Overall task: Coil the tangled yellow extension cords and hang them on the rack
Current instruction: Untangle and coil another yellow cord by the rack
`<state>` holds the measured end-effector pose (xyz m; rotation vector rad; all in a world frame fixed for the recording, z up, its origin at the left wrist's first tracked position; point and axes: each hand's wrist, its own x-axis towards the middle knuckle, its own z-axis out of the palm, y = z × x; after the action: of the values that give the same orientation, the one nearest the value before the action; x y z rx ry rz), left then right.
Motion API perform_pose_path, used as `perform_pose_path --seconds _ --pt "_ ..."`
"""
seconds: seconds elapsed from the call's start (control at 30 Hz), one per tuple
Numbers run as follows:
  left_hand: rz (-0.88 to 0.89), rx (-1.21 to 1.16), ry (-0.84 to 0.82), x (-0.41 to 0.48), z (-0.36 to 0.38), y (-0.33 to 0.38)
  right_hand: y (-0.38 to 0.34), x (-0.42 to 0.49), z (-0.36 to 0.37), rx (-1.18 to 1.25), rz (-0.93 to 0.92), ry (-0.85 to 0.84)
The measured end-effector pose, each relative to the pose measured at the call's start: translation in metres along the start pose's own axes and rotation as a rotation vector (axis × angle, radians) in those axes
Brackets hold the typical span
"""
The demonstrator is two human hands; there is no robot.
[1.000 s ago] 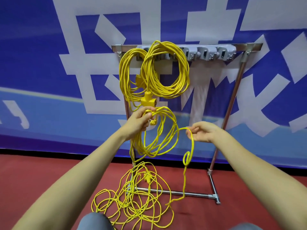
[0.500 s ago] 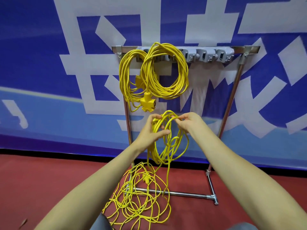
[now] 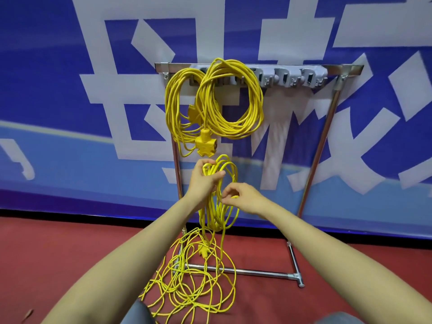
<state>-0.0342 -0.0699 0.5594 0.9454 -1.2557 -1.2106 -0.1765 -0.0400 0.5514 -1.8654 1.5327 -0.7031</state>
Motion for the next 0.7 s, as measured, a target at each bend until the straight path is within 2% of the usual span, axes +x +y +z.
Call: perform_pose_path --seconds 0.13,0.27,0.4,0.5,0.53,0.63,0.7 --pt "-0.026 -0.026 0.039 0.005 -0.007 0.003 0.011 0.001 0.005 -0.1 -0.035 0.14" --pt "-0.02 -0.025 0.052 0.007 -0.009 0.004 0.018 0.008 -0.002 -0.101 0.031 0.407" --pt "0.002 -0.021 0.058 0.006 -0.005 0.007 0.024 0.013 0.0 -0.148 0.213 0.313" --pt "-0.024 -0.084 0.13 0.012 -0.013 0.01 0.033 0.01 0.0 0.132 0.317 0.245" --pt "-0.037 -0.098 0.143 0.015 -0.018 0.01 0.038 0.009 -0.002 0.23 0.274 0.252" --pt "-0.072 -0.051 0.123 0.019 -0.025 0.004 0.041 0.004 -0.014 0.325 0.033 0.317" --pt "-0.107 -0.007 0.092 0.018 -0.024 -0.003 0.03 0.0 -0.019 0.456 -0.047 0.296"
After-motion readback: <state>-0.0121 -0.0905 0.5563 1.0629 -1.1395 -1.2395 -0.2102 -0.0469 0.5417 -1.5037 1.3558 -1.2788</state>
